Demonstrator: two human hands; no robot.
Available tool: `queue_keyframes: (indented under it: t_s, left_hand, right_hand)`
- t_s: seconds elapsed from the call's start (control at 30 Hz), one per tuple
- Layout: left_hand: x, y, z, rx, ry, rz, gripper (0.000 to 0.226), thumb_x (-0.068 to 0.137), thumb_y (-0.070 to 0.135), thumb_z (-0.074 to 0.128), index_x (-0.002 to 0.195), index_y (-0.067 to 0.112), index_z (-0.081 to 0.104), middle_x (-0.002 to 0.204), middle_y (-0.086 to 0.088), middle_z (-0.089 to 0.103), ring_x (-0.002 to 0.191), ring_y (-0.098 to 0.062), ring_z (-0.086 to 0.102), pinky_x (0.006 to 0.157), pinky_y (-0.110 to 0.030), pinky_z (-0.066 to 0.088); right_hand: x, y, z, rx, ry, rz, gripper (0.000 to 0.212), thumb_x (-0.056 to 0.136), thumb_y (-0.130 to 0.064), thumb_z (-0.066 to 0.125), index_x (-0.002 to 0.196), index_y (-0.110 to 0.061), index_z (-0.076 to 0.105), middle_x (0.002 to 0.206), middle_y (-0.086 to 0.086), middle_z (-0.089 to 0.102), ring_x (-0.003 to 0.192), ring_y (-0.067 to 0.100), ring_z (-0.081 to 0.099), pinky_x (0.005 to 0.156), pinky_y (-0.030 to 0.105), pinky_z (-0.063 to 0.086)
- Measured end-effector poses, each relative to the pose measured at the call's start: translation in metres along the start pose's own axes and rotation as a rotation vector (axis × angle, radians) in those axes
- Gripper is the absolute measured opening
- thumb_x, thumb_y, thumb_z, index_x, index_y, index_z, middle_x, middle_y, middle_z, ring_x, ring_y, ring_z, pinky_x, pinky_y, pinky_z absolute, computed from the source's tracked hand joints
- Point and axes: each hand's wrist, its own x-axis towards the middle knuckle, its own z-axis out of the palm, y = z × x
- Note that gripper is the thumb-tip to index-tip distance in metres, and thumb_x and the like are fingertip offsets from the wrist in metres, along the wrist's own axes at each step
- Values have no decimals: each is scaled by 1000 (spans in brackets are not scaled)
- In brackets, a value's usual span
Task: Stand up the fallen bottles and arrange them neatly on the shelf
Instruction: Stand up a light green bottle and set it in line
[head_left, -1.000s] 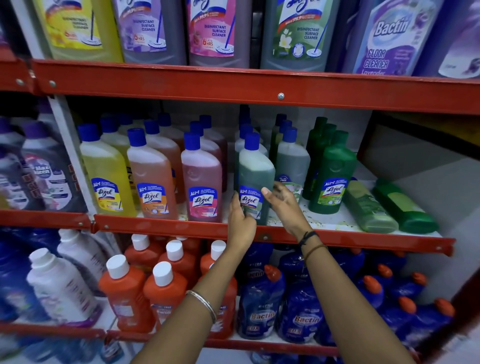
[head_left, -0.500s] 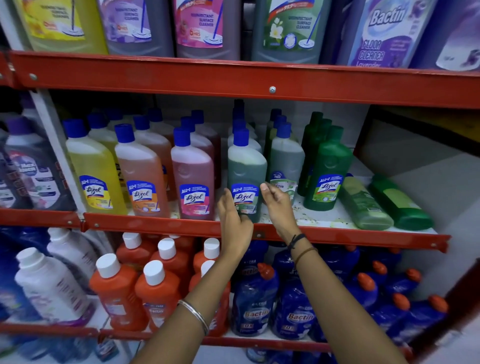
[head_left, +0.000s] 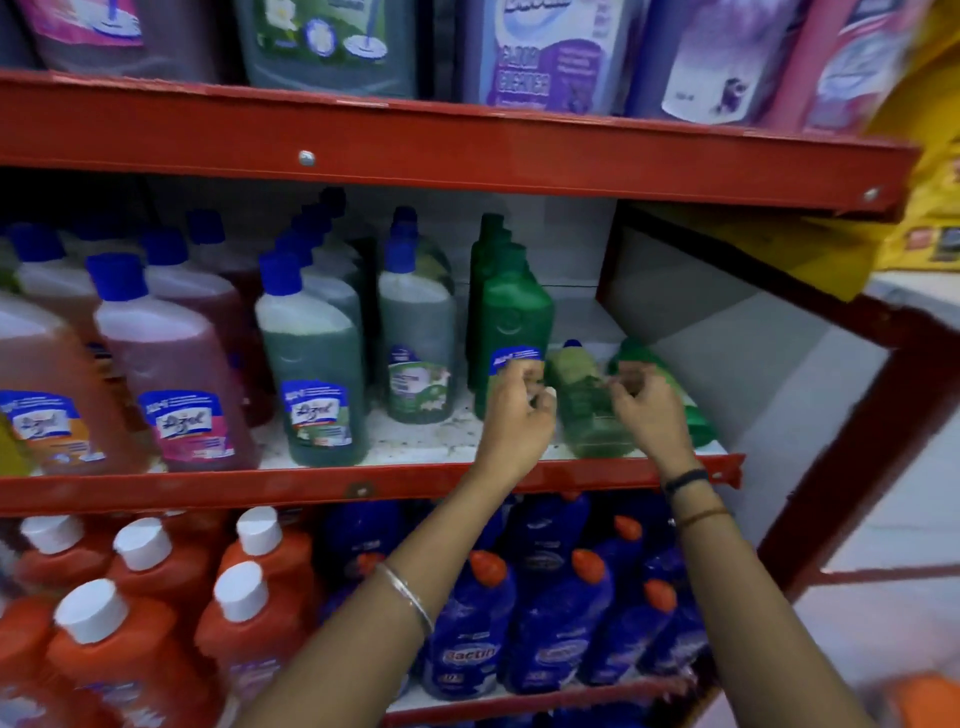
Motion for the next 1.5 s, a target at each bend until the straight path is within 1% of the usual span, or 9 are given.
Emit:
queue_keyframes:
  t_s: [0.17,0.3,0.4,0.57,0.73,0.9,1.13,1.33,1.5]
  left_hand:
    - [23,-7,55,364,-208,-279,33,91,14,44,116,-9,48,119,-31,55,110,-42,54,87,-40,46]
    - [38,-11,69,305,-181,-382,38,86,14,48,119,-6,42,122,-28,53,109,-41,54,87,-39,48]
    - [45,-12,71,274,-162,-422,37,82,11,52,115,-3,45,119,-25,57,109,-38,56,86,-38,48]
    - [25,-13,76,203,-74,-287,33,79,7,54,111,0,50,114,-23,56,107,-37,55,88,-40,48]
    - [13,-5,63,104,-18,-135,68,80,14,64,140,9,31,130,-13,49,118,-27,49,100,-39,44]
    - [-14,-1,27,-57,45,-93,71,68,15,72,132,22,42,125,-5,51,108,-20,57,94,-43,51]
    - [-45,-11,-50,-82,207,-23,58,72,2,69,112,31,38,106,12,61,89,8,61,80,-18,52]
    - [-48,-21,-95,-8,334,-5,55,77,1,66,118,23,37,108,8,61,100,-15,63,88,-35,53]
    - [-46,-39,-98,88,333,-11,55,75,5,65,116,27,36,118,-7,65,105,-25,64,90,-46,53]
  right_hand:
    - [36,16,14,-262,-191,60,29,84,-15,55,102,8,55,106,31,62,98,42,59,75,38,45]
    - [53,8,24,-324,-380,206,31,92,-24,46,101,4,57,118,27,61,106,37,59,69,29,38]
    - [57,6,23,-263,-356,251,34,90,-22,49,107,7,57,118,27,61,107,38,59,76,32,43]
    - [37,12,12,-46,-206,244,24,86,-19,56,94,4,57,98,25,62,96,37,61,68,29,40]
    - [19,-5,-11,225,-18,147,27,75,-21,71,96,-5,65,91,13,70,85,29,67,75,38,56]
    - [-19,-27,-14,471,-64,47,40,74,-8,74,108,-13,53,105,11,67,96,25,66,85,41,55]
    - [-48,-71,34,579,-276,-144,53,73,5,71,119,-9,49,104,-5,64,87,-5,65,74,15,52]
    - [-53,-96,77,599,-415,-162,55,77,5,67,126,-9,45,111,-5,63,100,3,63,94,27,52]
    - [-58,-85,94,575,-435,-111,65,82,0,63,140,-7,35,134,15,55,125,22,53,107,39,43]
